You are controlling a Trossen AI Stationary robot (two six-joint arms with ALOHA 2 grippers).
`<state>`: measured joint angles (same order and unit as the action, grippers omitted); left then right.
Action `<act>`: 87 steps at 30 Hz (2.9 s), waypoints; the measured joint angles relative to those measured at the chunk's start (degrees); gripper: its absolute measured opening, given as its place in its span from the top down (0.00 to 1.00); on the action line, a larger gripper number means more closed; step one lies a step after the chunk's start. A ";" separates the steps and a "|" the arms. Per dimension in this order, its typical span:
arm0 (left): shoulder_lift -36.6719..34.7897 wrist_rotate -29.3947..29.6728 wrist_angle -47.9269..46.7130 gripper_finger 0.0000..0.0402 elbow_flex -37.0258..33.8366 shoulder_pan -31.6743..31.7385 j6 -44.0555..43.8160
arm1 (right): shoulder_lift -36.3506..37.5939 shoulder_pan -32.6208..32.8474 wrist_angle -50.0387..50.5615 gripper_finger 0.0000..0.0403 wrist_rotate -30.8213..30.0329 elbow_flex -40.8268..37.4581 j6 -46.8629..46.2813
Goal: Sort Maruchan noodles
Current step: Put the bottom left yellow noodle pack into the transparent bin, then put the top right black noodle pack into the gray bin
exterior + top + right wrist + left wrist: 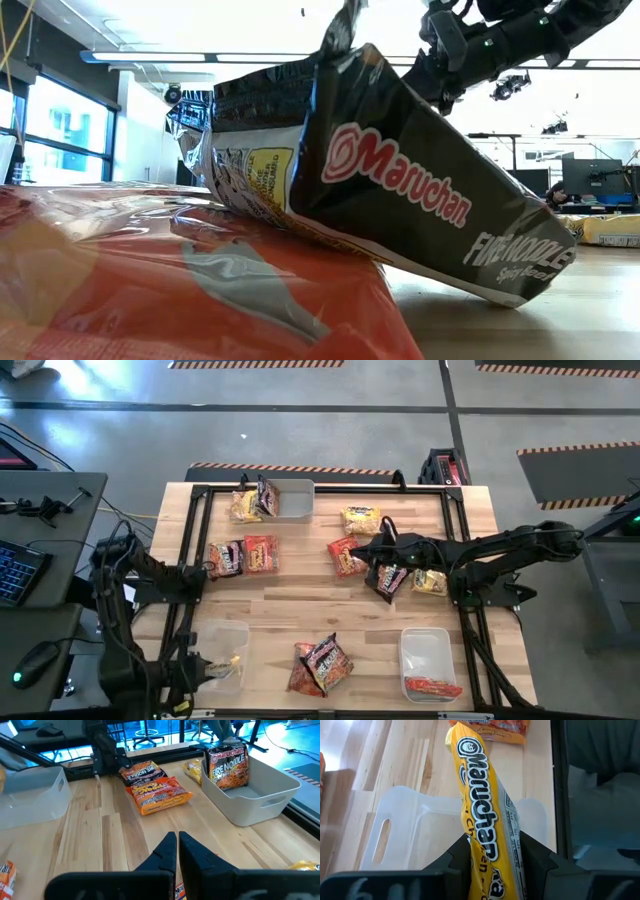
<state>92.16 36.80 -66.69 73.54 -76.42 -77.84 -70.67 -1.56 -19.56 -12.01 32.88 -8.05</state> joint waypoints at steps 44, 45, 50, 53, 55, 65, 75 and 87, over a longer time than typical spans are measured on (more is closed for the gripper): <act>0.27 -15.77 13.59 0.63 -10.38 3.53 1.40 | -0.02 0.00 0.03 1.00 -0.07 0.02 -1.15; -0.15 -15.92 13.85 0.63 -10.38 3.76 1.49 | -0.02 0.00 0.03 1.00 -0.07 0.02 -1.15; -2.13 -15.54 14.09 0.62 -10.38 4.20 3.98 | -0.02 0.00 0.06 1.00 -0.07 0.02 -1.15; -3.06 -14.98 14.07 0.62 -10.38 4.20 3.96 | -0.02 0.00 0.31 1.00 -0.07 0.02 -1.15; -3.58 -14.87 14.30 0.62 -10.38 4.20 3.96 | -0.02 0.00 0.51 1.00 -0.07 0.02 -1.15; -6.47 -14.74 18.13 0.65 -10.36 4.20 7.52 | -0.02 0.00 1.19 1.00 0.26 0.02 -1.15; -13.83 -9.02 13.32 0.79 -10.36 6.38 6.12 | -0.02 -0.02 1.34 1.00 1.09 0.02 -0.97; -16.83 -30.27 28.69 0.99 -23.45 24.22 20.27 | -0.02 -0.02 3.82 1.00 1.48 0.04 -0.52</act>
<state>75.33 6.53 -37.99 50.09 -52.20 -57.57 -70.70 -1.58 -15.74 -10.52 32.93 -8.56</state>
